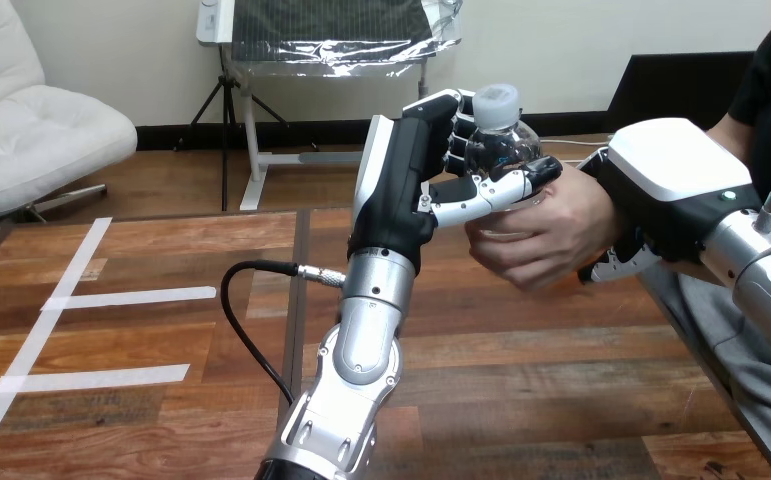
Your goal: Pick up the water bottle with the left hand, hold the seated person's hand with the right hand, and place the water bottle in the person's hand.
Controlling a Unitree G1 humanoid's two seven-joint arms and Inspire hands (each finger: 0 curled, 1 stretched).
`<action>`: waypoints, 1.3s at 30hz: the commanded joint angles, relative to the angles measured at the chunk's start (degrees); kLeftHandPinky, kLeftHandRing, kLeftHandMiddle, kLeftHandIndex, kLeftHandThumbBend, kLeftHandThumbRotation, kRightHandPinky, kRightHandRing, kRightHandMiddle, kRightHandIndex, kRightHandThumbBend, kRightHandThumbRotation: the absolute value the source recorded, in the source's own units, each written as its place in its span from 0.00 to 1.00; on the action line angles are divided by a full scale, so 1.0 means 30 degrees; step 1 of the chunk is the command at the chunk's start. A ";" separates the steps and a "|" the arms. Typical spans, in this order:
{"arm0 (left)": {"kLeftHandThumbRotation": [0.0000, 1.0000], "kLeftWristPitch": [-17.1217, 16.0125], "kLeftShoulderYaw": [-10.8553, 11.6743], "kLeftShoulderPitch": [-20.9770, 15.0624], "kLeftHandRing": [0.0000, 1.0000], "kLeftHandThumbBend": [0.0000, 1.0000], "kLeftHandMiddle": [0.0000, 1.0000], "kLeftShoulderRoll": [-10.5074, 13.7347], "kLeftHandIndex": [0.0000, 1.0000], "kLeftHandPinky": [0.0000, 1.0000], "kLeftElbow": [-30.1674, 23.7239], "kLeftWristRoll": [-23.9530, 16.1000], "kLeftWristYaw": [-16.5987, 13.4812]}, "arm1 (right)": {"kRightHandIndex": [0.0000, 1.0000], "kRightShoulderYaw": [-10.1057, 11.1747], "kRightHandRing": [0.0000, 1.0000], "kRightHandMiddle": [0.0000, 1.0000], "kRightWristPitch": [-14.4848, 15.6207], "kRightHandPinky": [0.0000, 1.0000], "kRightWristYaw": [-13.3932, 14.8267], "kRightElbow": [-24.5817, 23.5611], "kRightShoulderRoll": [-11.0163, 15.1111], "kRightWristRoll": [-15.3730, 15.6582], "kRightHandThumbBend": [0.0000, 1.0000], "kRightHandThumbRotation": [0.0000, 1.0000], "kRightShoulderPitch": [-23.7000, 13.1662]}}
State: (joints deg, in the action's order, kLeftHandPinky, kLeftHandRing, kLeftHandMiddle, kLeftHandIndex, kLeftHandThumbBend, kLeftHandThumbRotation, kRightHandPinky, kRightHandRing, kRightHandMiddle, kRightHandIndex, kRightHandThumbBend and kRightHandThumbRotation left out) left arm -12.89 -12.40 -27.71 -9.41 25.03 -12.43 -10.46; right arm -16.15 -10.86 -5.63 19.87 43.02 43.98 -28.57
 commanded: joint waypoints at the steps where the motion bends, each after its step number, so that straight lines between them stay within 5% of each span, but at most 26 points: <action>1: 0.24 -0.0025 -0.0558 -0.0872 0.72 0.72 0.75 -0.0078 0.78 0.61 -0.0697 -0.0712 0.0202 | 0.61 0.0140 0.48 0.59 0.0096 0.36 0.0045 -0.0451 -0.0101 0.0070 0.81 0.00 -0.0303; 16: 0.51 0.0627 -0.0670 -0.0905 0.93 0.88 0.94 0.0162 0.98 0.84 -0.0780 -0.1942 0.0050 | 0.73 0.0321 0.67 0.75 0.0156 0.55 -0.0334 -0.0915 0.0002 -0.0176 0.83 0.00 -0.0064; 23: 0.67 0.1169 -0.0853 -0.0798 1.00 0.99 1.00 0.0598 1.00 0.98 -0.1113 -0.2484 0.0454 | 0.81 0.0630 0.86 0.87 0.0248 0.72 -0.0766 -0.1317 0.0216 -0.0422 0.85 0.00 0.0390; 37: 0.72 0.1079 -0.0841 -0.0396 1.00 1.00 1.00 0.0922 1.00 1.00 -0.1579 -0.2383 0.1002 | 0.86 0.1445 0.97 0.94 0.1084 0.88 -0.1520 -0.3043 0.0238 -0.1250 0.85 0.00 0.1607; 39: 0.72 0.0862 -0.0804 0.0003 1.00 1.00 1.00 0.1010 1.00 1.00 -0.1961 -0.2306 0.0969 | 0.86 0.2099 0.98 0.95 0.1455 0.91 -0.1798 -0.4434 0.0195 -0.1947 0.85 0.00 0.2494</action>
State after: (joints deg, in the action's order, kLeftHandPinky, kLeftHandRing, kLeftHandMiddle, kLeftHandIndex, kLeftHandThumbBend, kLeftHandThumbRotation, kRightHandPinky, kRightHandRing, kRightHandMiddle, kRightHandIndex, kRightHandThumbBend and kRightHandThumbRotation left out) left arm -9.58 -14.89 -27.21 -7.05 23.27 -18.88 -7.28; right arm -13.94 -7.58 -11.01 12.15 43.00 40.08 -21.32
